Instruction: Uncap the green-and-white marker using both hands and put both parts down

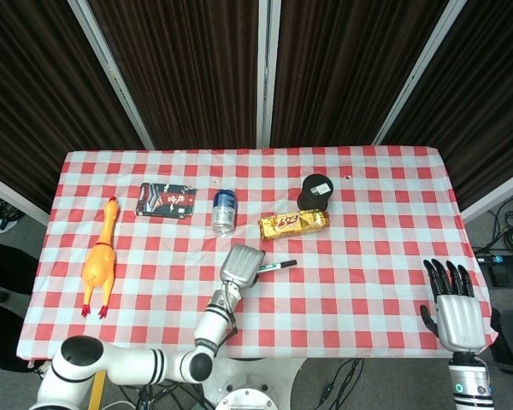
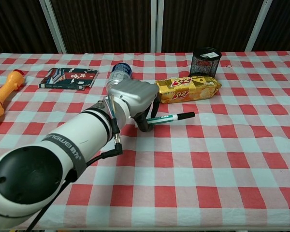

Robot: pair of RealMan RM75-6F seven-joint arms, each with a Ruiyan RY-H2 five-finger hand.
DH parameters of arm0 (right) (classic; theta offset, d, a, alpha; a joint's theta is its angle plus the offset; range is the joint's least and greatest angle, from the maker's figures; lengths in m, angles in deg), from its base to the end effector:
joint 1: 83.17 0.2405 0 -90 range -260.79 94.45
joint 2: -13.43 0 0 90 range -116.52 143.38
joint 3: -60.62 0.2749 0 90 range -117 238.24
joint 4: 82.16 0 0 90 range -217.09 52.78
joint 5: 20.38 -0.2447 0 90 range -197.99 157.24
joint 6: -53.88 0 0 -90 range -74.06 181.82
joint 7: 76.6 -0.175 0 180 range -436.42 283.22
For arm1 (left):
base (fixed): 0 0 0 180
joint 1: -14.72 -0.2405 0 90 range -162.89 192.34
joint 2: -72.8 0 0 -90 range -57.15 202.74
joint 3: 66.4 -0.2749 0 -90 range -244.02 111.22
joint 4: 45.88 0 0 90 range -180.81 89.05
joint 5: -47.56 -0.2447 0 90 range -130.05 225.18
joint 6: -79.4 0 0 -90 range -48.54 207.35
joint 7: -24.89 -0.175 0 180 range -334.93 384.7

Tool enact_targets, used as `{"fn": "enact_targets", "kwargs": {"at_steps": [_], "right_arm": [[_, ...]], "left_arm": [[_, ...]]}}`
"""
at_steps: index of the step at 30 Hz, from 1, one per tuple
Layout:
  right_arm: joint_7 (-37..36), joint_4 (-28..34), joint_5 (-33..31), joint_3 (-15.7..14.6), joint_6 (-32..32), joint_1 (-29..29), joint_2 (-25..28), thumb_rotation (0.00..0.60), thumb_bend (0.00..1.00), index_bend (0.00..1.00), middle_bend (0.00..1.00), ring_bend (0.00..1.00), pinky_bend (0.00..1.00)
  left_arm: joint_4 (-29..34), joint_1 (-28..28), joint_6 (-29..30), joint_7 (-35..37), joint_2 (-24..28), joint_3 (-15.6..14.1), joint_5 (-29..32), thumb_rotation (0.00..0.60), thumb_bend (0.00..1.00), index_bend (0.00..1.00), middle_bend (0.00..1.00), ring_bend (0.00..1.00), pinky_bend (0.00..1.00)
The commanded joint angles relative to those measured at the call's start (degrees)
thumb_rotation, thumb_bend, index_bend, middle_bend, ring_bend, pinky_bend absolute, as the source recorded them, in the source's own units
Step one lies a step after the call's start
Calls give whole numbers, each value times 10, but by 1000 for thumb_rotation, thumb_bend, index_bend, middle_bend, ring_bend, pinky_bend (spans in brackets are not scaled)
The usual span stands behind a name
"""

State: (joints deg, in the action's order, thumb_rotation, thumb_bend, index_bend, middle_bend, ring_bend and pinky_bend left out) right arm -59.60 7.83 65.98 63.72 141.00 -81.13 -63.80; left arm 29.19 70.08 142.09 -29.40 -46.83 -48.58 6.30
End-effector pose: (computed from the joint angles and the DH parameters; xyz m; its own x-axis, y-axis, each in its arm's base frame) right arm -0.3259 -0.1996 0.0661 0.4936 0.0028 0.8697 -0.8693 0.0309 0.4932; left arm -0.0141 0.3449 -0.2003 0.5588 0.2859 0.7785 0.8113 -0.3833 -0.4415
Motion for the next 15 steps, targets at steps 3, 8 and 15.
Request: {"fn": "enact_targets", "kwargs": {"at_steps": [3,8,15], "right_arm": [[-17,23,12,9,-12,18,10,600,224,92,121,0,30],[-21,46,14,41,-38,57,22,600,244,198,200,0,92],[69,109,-27,85,-116,129,21,600,255,284,286,33,127]], "left_arm": [[42,11,-5,-1,17,13,-2,600,382,552,590,740,728],[57,27,-8,-8,24,18,-1,600,380,553,591,742,728],[84,46,-3,-19,45,26,-6,600,379,557,595,751,729]]}}
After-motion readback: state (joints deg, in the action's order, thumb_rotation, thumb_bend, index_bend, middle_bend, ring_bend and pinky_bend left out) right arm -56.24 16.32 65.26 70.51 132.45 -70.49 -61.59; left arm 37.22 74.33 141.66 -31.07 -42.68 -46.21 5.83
